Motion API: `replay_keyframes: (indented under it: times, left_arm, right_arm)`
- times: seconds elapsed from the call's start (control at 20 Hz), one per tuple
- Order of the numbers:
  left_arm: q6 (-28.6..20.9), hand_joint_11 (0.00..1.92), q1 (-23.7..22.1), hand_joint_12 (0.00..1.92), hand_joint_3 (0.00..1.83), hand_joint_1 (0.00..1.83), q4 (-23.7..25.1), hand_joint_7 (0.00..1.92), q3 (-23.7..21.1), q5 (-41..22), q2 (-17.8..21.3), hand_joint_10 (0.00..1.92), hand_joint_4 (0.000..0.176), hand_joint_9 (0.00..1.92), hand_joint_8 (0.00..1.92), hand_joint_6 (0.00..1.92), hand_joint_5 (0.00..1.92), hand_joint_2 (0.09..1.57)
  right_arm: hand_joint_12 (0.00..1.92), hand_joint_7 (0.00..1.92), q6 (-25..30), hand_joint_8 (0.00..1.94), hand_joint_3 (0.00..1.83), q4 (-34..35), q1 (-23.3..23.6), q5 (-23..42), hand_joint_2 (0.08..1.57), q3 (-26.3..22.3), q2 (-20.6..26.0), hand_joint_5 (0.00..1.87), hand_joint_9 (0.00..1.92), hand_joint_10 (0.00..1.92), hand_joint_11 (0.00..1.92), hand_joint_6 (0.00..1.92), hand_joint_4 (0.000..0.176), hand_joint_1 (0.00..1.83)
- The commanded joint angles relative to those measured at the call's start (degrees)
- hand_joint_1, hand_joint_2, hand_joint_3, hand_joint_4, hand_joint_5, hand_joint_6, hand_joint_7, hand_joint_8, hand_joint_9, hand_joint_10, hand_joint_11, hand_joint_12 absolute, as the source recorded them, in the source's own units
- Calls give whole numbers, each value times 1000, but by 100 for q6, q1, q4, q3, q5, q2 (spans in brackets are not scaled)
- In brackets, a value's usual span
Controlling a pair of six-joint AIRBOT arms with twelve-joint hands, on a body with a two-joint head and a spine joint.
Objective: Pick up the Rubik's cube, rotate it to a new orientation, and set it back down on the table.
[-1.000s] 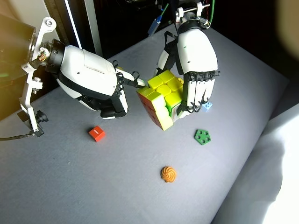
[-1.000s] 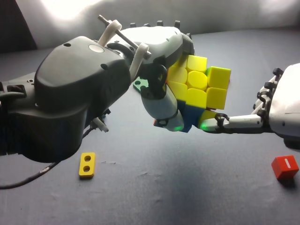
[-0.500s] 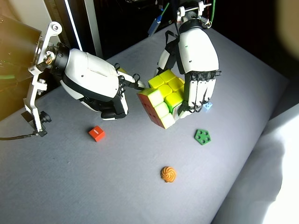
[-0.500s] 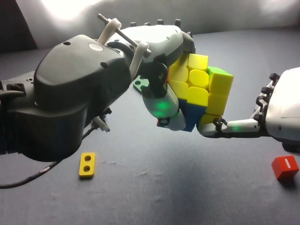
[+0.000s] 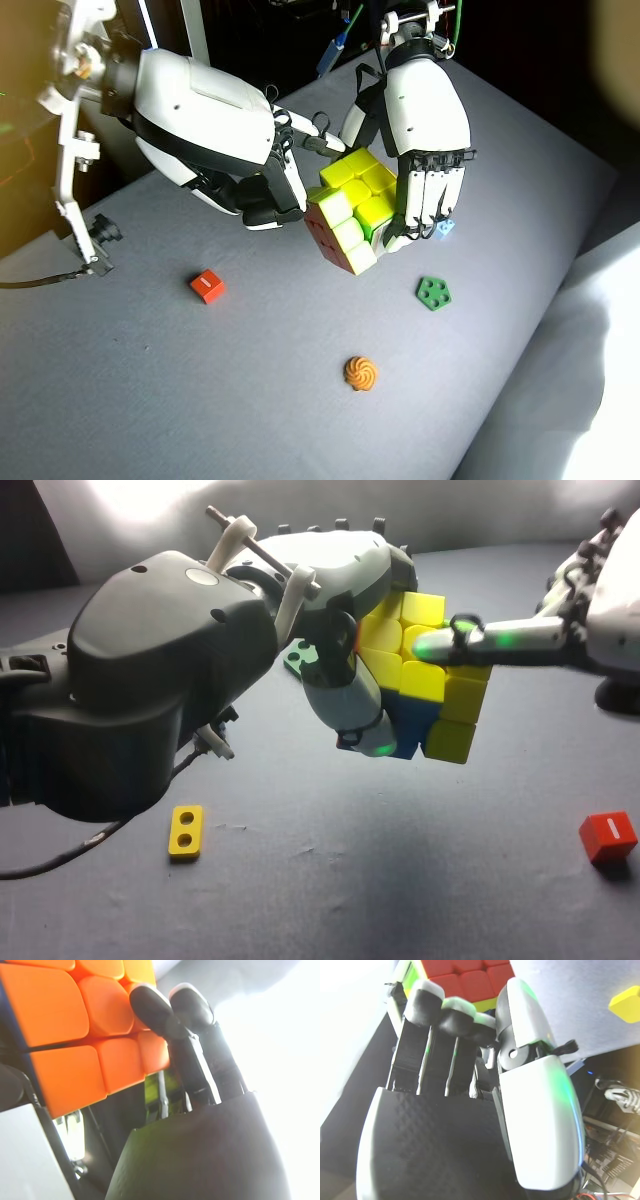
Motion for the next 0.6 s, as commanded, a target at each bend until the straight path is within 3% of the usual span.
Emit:
replay_keyframes:
  times: [0.0, 0.05, 0.15, 0.2, 0.3, 0.4, 0.5, 0.55]
  left_arm:
    - [-53, 601, -116, 1732, 1, 1483, 375, 897, 5, -108, 0, 1309, 0, 803, 1200, 791, 938, 1155]
    - [-53, 601, -116, 1732, 1, 1483, 371, 897, 5, -108, 0, 1309, 0, 803, 1200, 791, 938, 1155]
    - [-53, 617, -121, 1730, 0, 1483, 371, 901, 9, -109, 0, 1302, 0, 804, 1184, 782, 944, 1153]
    - [-53, 592, -122, 1723, 1, 1483, 368, 892, 11, -109, -1, 1329, 0, 799, 1206, 794, 935, 1157]
    - [-53, 592, -126, 1730, 0, 1483, 367, 899, 24, -109, -17, 1320, 0, 797, 1198, 776, 949, 1156]
    - [-53, 615, -127, 1716, 0, 1485, 367, 908, 24, -108, -17, 1304, 0, 807, 1186, 739, 960, 1150]
    - [-53, 620, -127, 1713, 0, 1485, 367, 913, 24, -108, -19, 1293, 0, 812, 1173, 733, 967, 1147]
    - [-53, 605, -127, 1700, 0, 1485, 367, 920, 24, -108, -19, 1298, 0, 816, 1168, 737, 970, 1146]
  right_arm:
    - [1921, 823, -12, 1920, 0, 86, 106, -61, 1145, 16, 23, 0, 869, 1921, 772, 0, 120, 1336]
    - [1921, 823, -11, 1920, 0, 86, 155, -105, 1145, 46, 49, 0, 869, 1921, 772, 0, 120, 1336]
    - [1921, 851, -8, 1922, 0, 86, 151, -207, 1137, 180, 53, 0, 873, 1921, 777, 0, 101, 1337]
    - [1921, 840, -7, 1935, 3, 87, 117, -233, 1150, 270, 52, 0, 793, 1921, 749, 0, 109, 1324]
    - [1921, 847, 34, 1941, 1, 88, 41, -243, 1148, 475, 24, 0, 828, 1921, 770, 0, 106, 1325]
    - [1921, 837, 84, 1941, 4, 88, 8, -249, 1157, 638, -53, 0, 838, 1921, 761, 0, 121, 1315]
    - [1921, 850, 88, 1937, 2, 88, -68, -252, 1156, 696, -106, 0, 854, 1921, 764, 0, 113, 1309]
    - [1921, 858, 89, 1940, 0, 88, -126, -252, 1140, 696, -131, 0, 875, 1921, 781, 0, 117, 1326]
